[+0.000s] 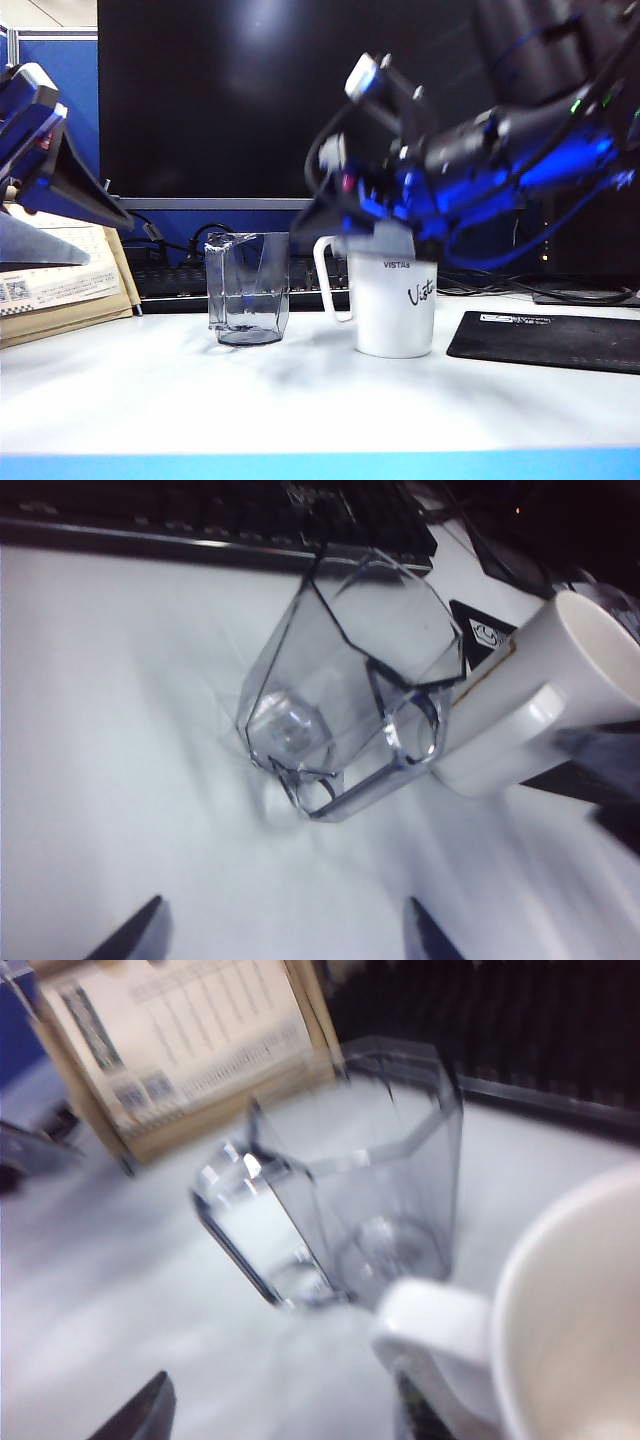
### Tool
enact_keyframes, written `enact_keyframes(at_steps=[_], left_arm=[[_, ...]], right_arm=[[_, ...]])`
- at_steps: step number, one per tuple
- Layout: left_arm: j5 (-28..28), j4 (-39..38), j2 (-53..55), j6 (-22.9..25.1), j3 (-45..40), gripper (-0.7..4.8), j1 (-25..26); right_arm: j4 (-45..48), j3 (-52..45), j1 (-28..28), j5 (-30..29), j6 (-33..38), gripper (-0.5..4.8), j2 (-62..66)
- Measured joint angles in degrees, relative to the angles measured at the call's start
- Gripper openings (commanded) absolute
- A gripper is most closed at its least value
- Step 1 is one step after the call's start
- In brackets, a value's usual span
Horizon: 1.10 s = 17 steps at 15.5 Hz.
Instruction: Swap the positions of the transparent plastic cup and the white ceramic cup.
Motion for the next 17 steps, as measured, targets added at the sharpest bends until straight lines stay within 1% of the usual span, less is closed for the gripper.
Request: enact_keyframes(at_steps=[5,7,9,11,15,17], left_arm=[[0.0,0.0,0.0,0.0,0.0,3.06,0.0],[-0.02,0.0,0.0,0.0,0.0,3.06,0.0],[-0.02,0.0,0.02,0.37,0.0,3.06,0.0],[-0.07,0.0,0.02,0.42,0.0,3.06,0.0],[-0.13,-0.04,0.04,0.59,0.0,3.05,0.0],[-0.33,-0.07,0.07,0.59,0.0,3.05,0.0]], right_arm=[[0.02,0.0,-0.31,4.09,-0.52,2.84,1.79],[0.35,0.13,-1.9,5.31,-1.03,2.84,2.82],[3.48,0.31,-3.45,5.75,-1.03,2.83,5.22],[7.61,0.33,-3.69,5.77,-1.05,2.83,7.37],[9.2,2.1,-3.63,5.44,-1.03,2.83,9.88],[9.14,3.26,-3.67,5.55,-1.03,2.36,11.37]])
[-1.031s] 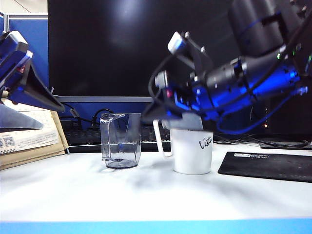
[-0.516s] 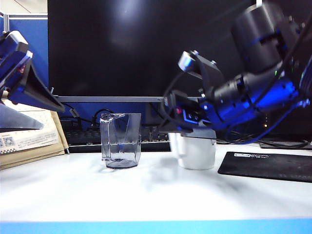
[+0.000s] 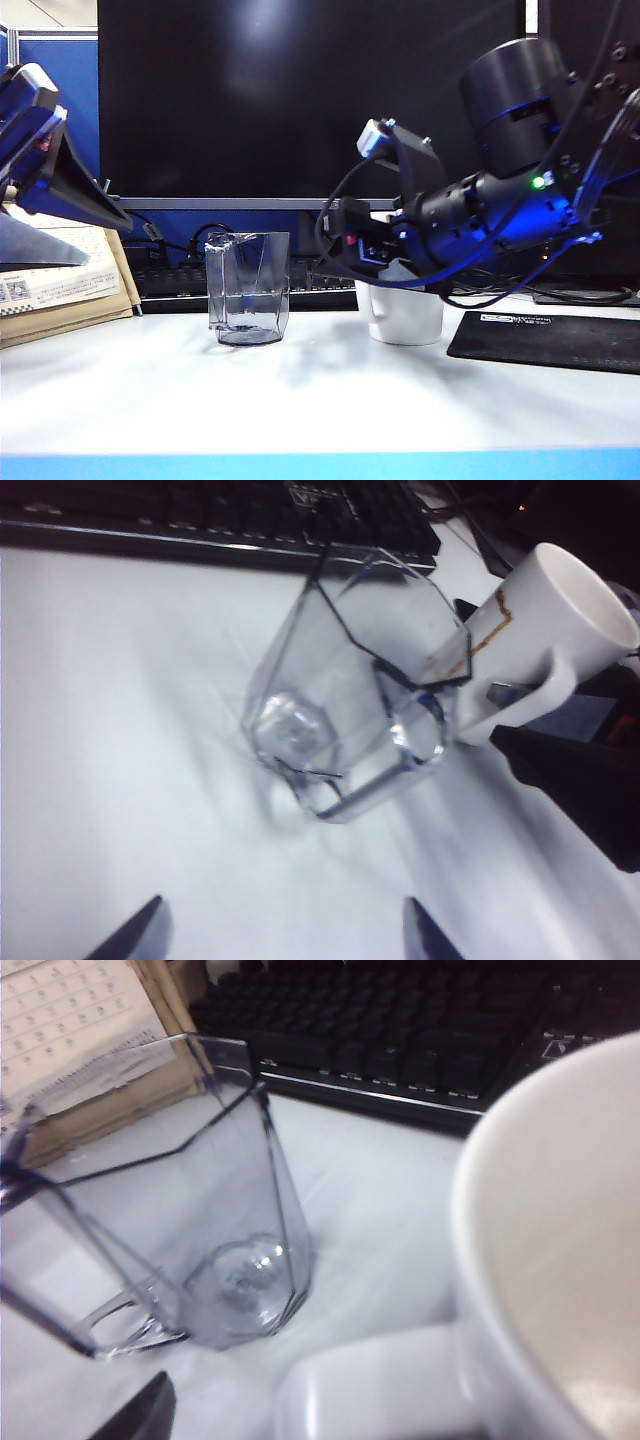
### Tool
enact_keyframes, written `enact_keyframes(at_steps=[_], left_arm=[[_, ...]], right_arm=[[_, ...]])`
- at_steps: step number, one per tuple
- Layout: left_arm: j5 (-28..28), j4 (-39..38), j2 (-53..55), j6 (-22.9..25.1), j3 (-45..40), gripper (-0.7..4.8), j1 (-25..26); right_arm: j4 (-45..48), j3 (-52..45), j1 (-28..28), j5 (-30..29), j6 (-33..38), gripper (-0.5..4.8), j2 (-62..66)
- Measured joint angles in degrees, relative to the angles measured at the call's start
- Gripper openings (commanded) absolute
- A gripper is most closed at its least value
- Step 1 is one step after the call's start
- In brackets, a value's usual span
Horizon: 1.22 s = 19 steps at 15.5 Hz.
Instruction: Swap the positions of the transparent plastic cup and the white ceramic cup.
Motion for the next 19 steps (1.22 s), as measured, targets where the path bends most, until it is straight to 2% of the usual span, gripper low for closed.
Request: enact_keyframes(at_steps=[3,5,7,8,10,12,19], left_arm=[[-0.76,-0.02,0.0,0.98,0.0,3.05,0.0],[-0.79,-0.02,0.0,1.36,0.0,3.05,0.0],[-0.66,0.09,0.0,1.49,0.0,3.05,0.0],[-0.66,0.11,0.0,1.51,0.0,3.04,0.0],[-0.66,0.5,0.0,1.49,0.0,3.04,0.0],[-0.66,1.46,0.0,1.51,0.02,2.81,0.0],[-1.92,3.13,0.15,1.51,0.0,2.68,0.0]], right_arm=[[1.44,1.44,0.0,1.53,0.0,1.94,3.02],[3.82,1.46,0.0,3.67,0.0,0.99,4.61],[5.33,1.79,0.0,6.8,-0.24,0.46,4.72],[5.88,1.84,-0.02,7.39,-0.22,0.02,4.72],[9.4,2.51,-0.39,8.81,-1.14,-0.07,3.82],[9.2,2.16,-0.15,8.81,-1.86,-0.07,4.22],[4.83,2.29,-0.24,7.32,-3.15,-0.07,2.08]])
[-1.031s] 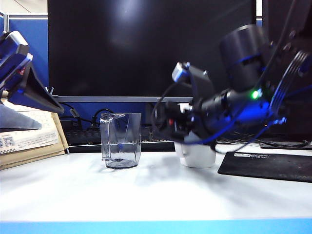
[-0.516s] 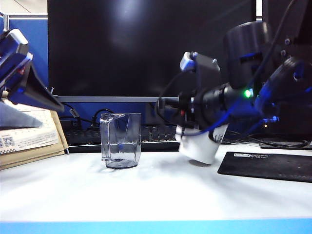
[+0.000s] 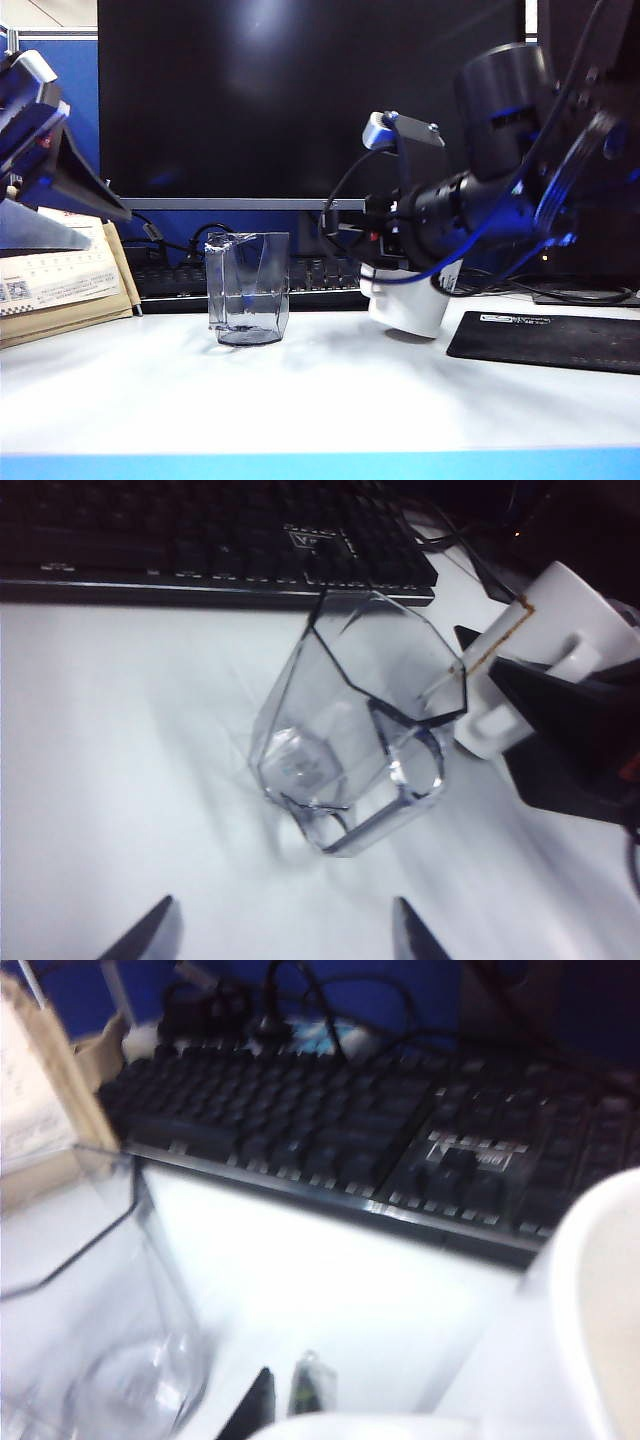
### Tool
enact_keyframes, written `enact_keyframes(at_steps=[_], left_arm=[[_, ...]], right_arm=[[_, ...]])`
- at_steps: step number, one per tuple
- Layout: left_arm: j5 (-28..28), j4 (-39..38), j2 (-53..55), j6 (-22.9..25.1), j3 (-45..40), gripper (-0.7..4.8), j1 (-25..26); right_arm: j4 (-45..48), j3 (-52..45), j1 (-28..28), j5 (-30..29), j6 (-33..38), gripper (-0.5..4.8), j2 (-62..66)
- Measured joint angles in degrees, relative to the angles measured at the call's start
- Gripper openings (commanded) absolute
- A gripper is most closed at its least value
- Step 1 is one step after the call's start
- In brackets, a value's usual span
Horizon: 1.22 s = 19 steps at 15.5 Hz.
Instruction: Swap the positions of the transparent plastic cup and the white ceramic cup.
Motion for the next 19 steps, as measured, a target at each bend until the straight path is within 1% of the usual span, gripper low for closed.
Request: enact_keyframes(at_steps=[2,3,5,6,9,10,11,13,14,15,19], left_arm=[[-6.88,-0.42,0.0,0.24,0.0,2.68,0.11],[-8.7,-0.5,0.0,0.24,0.0,2.68,0.11],[-9.07,-0.52,0.0,0.26,0.28,2.68,0.11],[-9.05,-0.37,-0.09,0.26,0.39,2.68,0.57],[-9.05,-0.66,-1.95,-1.01,0.39,2.68,6.47],[-8.52,-0.76,-3.39,-2.23,0.39,2.68,10.23],[-5.75,-1.11,-5.64,-3.23,0.37,2.68,15.19],[1.31,-0.92,-10.36,-5.33,0.39,2.67,23.91],[2.86,-1.38,-11.67,-6.16,0.39,2.67,25.46],[3.06,-2.38,-12.52,-6.73,0.39,2.67,26.03],[4.13,-6.58,-12.5,-6.86,0.39,2.67,24.26]], right_arm=[[-9.38,-0.68,0.26,-0.79,-4.85,-0.07,-5.55],[-14.4,-0.74,0.28,-1.14,-6.01,-0.07,-8.57],[-20.26,-0.85,0.24,-0.98,-7.15,-0.07,-14.4],[-20.72,-0.83,0.22,-0.87,-7.34,-0.07,-17.0],[-22.82,-0.55,0.22,-1.53,-7.34,-0.07,-22.67],[-25.33,0.46,0.22,-2.95,-7.32,-0.07,-23.74],[-28.83,2.01,0.55,-5.46,-7.32,-0.07,-24.33],[-33.33,4.66,3.96,-5.97,-7.34,-0.07,-24.68],[-34.12,6.12,5.95,-6.23,-7.43,-0.07,-24.65],[-34.97,7.85,7.91,-6.56,-7.96,-0.07,-24.68],[-37.29,14.97,14.71,-8.07,-8.9,-0.07,-24.52]])
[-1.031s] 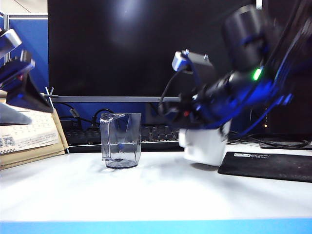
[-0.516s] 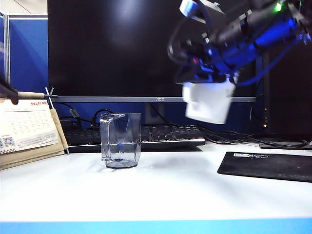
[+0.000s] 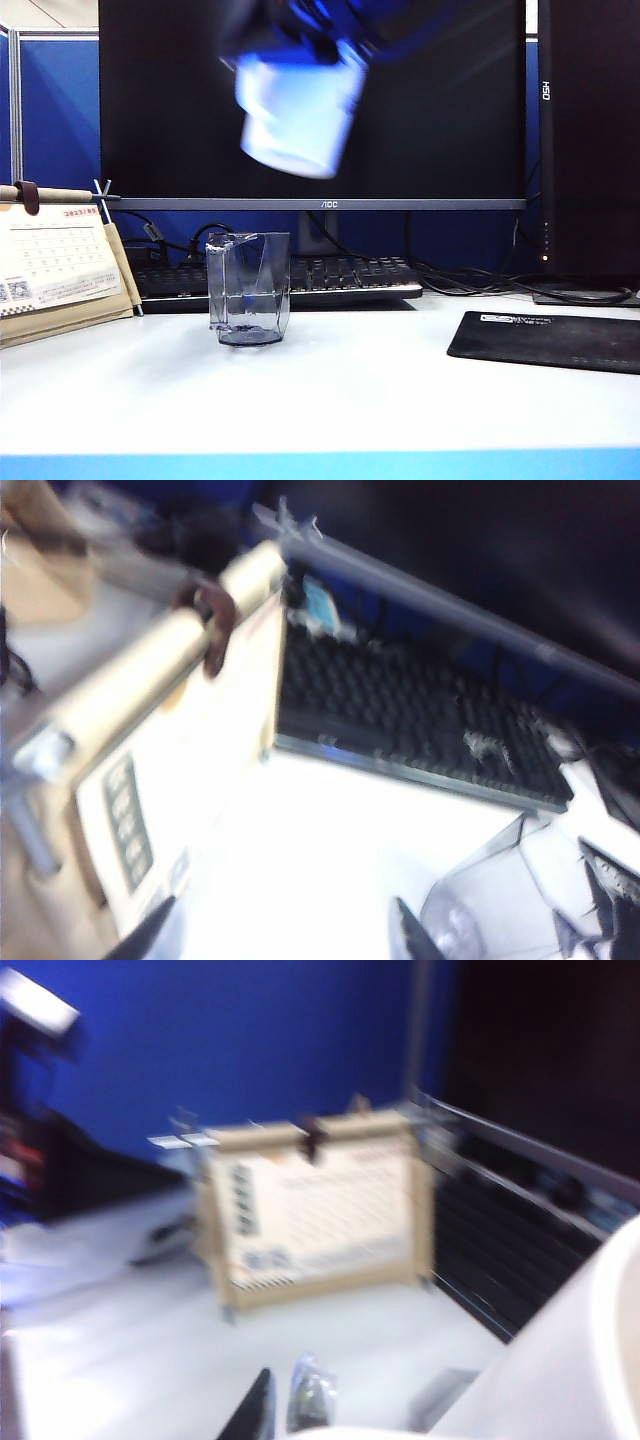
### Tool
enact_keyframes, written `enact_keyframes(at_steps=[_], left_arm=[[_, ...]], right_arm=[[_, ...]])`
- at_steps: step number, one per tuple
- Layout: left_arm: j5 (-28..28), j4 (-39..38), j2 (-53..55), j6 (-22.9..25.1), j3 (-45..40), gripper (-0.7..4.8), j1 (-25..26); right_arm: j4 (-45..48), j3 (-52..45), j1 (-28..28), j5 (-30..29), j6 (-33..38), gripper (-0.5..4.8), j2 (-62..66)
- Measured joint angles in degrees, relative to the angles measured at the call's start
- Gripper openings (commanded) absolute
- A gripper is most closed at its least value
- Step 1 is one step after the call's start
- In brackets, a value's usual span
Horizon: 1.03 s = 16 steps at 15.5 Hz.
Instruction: Swap the positions of the transparent plastic cup and the white ceramic cup.
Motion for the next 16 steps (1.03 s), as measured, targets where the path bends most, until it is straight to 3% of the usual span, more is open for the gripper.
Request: enact_keyframes(at_steps=[3,7,16], left_arm=[[2.75,-1.95,-0.02,0.42,0.0,2.67,0.11],[4.26,-6.32,-1.66,4.46,0.0,2.67,0.15],[4.68,-11.54,-2.82,8.61,-0.02,2.67,0.15]], right_arm=[[0.04,2.54,1.79,-3.72,0.28,-0.07,2.23],[-0.37,8.31,6.03,-7.34,0.66,-0.07,10.84],[0.7,17.44,6.34,-15.45,0.72,-0.07,21.79]])
